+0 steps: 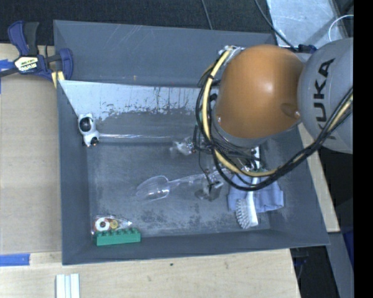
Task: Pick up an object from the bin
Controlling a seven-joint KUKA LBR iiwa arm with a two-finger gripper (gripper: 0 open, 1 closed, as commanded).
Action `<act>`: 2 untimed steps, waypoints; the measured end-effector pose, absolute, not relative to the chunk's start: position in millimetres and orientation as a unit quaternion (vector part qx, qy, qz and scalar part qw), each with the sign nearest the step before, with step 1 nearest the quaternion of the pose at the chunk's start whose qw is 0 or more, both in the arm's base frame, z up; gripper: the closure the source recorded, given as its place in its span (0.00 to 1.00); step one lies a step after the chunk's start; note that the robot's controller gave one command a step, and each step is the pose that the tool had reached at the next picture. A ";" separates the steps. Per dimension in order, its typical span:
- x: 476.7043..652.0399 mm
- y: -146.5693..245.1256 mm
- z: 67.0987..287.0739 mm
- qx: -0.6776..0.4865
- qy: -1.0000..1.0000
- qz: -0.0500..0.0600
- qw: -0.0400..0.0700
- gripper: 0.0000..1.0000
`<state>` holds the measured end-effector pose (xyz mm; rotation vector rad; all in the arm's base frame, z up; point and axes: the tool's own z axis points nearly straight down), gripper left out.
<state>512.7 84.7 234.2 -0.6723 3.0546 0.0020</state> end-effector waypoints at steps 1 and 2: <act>548.1 71.9 176.7 -0.025 1.000 0.003 0.011 0.00; 526.4 76.6 221.8 -0.039 0.999 0.003 0.013 0.00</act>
Offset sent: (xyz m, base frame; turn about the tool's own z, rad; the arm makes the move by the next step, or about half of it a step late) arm 0.0128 -0.0076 -0.0154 0.3552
